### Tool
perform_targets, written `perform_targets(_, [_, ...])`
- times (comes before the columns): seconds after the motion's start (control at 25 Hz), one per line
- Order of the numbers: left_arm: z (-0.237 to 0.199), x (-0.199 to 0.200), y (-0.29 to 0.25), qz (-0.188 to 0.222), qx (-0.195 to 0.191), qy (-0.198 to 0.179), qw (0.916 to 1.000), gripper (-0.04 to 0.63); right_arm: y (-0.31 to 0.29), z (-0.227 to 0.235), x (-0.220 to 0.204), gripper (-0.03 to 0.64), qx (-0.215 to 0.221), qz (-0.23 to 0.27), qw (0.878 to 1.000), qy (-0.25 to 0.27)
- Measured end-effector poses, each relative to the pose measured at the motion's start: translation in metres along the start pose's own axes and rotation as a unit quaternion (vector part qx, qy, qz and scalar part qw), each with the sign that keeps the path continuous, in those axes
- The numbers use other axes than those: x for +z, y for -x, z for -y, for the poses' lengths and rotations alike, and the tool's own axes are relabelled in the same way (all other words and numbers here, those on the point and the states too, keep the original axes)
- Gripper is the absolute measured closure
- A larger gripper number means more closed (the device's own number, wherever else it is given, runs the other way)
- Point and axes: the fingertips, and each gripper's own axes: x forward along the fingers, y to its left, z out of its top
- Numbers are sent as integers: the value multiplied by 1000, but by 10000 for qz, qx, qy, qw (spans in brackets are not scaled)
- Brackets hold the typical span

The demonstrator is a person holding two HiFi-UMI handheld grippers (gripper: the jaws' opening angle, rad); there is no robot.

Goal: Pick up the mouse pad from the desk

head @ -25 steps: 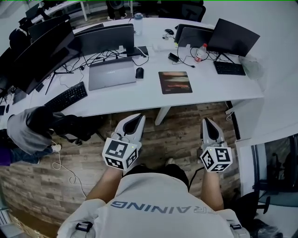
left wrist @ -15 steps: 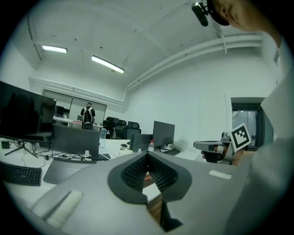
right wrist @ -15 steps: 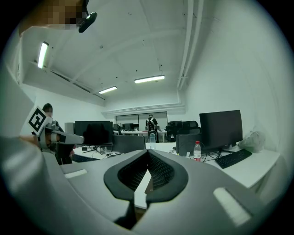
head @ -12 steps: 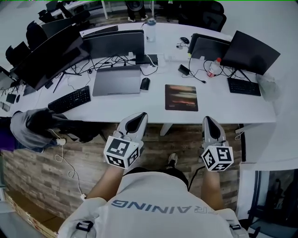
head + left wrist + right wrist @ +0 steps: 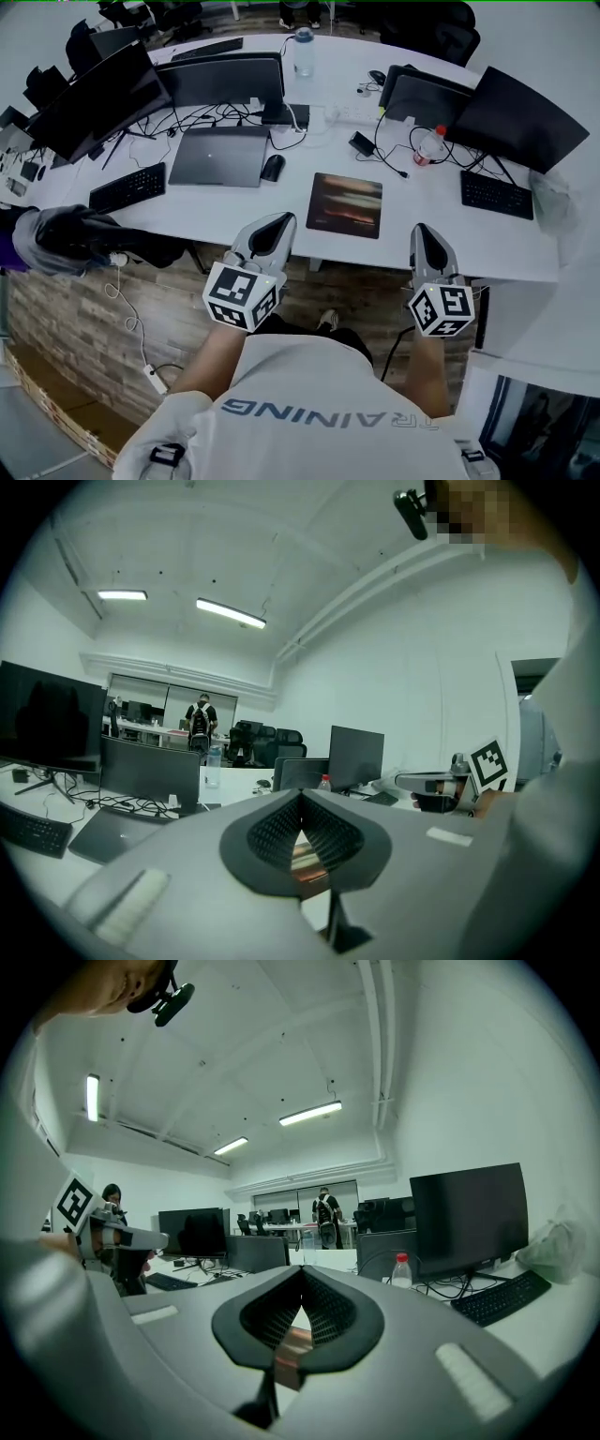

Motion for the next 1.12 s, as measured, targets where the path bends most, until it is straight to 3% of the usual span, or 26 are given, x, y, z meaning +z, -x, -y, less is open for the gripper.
perform_targets(0.32, [4, -12, -37, -106, 108, 166, 9997, 595, -26, 30, -13, 601, 132, -332, 9994, 16])
perform_targets(0.68, [-20, -10, -54, -159, -33, 238, 9996, 595, -59, 34, -38, 601, -172, -804, 9966, 5])
perform_targets(0.8, [-30, -13, -53, -207, -11, 320, 9993, 595, -77, 29, -70, 466, -122, -1293, 9915, -1])
perform_targets(1.12, [-47, -36, -43, -448, 129, 441, 9979, 595, -107, 27, -172, 363, 119, -2640, 9641, 268])
